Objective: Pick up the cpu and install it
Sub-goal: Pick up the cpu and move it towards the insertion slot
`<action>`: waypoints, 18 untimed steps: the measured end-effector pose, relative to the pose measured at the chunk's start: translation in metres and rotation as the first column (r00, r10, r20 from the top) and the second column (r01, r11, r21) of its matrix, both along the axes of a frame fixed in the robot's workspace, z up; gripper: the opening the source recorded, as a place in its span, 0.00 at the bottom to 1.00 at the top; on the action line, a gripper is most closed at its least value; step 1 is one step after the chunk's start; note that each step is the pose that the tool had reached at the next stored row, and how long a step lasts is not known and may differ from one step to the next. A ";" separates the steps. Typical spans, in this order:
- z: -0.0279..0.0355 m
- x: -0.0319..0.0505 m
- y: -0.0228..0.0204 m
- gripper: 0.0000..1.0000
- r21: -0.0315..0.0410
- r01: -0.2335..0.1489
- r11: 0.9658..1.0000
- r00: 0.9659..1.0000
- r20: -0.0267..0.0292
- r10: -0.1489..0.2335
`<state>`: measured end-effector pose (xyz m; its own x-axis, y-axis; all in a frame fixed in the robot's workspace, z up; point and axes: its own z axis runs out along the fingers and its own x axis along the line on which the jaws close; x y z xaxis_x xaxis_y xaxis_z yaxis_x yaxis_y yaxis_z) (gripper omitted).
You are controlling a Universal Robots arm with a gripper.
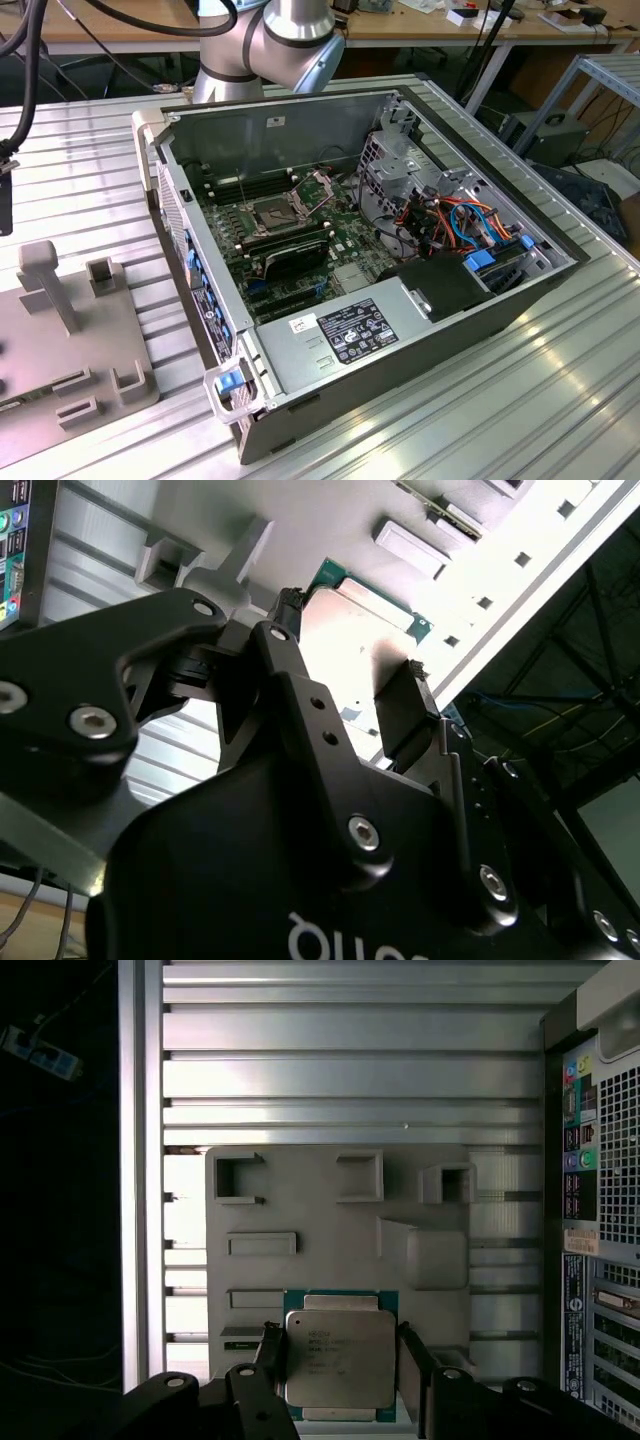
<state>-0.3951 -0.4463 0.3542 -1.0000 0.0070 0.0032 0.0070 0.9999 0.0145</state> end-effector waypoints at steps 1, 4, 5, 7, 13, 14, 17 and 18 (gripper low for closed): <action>-0.0001 0.0000 0.0000 0.55 0.000 0.000 1.000 1.000 0.000 0.000; 0.0000 0.0002 0.0000 0.55 0.000 0.000 1.000 1.000 0.000 0.000; -0.0001 0.0006 0.0000 0.55 0.000 0.000 1.000 1.000 0.000 0.000; 0.0000 0.0017 0.0000 0.55 0.000 0.000 1.000 1.000 0.000 0.000; 0.0000 0.0079 0.0000 0.55 0.000 0.000 1.000 1.000 0.000 0.000; 0.0000 0.0089 0.0000 0.55 0.000 0.000 1.000 1.000 0.000 0.000; 0.0000 0.0114 0.0000 0.55 0.000 0.000 1.000 1.000 0.000 0.000; -0.0001 0.0123 0.0000 0.55 0.000 0.000 1.000 1.000 0.000 0.000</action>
